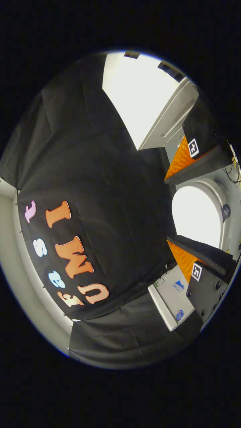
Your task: Open the toilet lid.
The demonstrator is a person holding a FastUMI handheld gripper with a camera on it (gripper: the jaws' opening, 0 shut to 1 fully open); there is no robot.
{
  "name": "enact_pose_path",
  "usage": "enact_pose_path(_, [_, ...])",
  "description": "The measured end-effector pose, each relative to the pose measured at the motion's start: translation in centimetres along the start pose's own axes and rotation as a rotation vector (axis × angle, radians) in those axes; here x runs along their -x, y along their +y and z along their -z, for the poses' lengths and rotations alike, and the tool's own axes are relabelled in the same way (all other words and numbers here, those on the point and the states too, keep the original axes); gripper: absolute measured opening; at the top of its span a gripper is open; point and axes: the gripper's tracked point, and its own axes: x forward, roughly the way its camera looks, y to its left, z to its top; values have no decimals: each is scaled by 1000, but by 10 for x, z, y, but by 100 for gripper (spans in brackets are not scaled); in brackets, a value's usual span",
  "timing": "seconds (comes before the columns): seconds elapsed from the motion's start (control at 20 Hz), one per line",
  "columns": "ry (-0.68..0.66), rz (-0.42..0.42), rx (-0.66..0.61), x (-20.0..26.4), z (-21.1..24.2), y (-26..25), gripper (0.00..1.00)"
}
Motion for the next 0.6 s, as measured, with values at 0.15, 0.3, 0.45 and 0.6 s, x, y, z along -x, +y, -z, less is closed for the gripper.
enact_pose_path(0.15, [77,-35,-191,1,59,-3,98])
enact_pose_path(0.3, [215,-52,-264,9,154,-24,98])
enact_pose_path(0.45, [324,-97,-380,15,191,-27,98])
enact_pose_path(0.6, [341,-90,-458,14,205,-36,98])
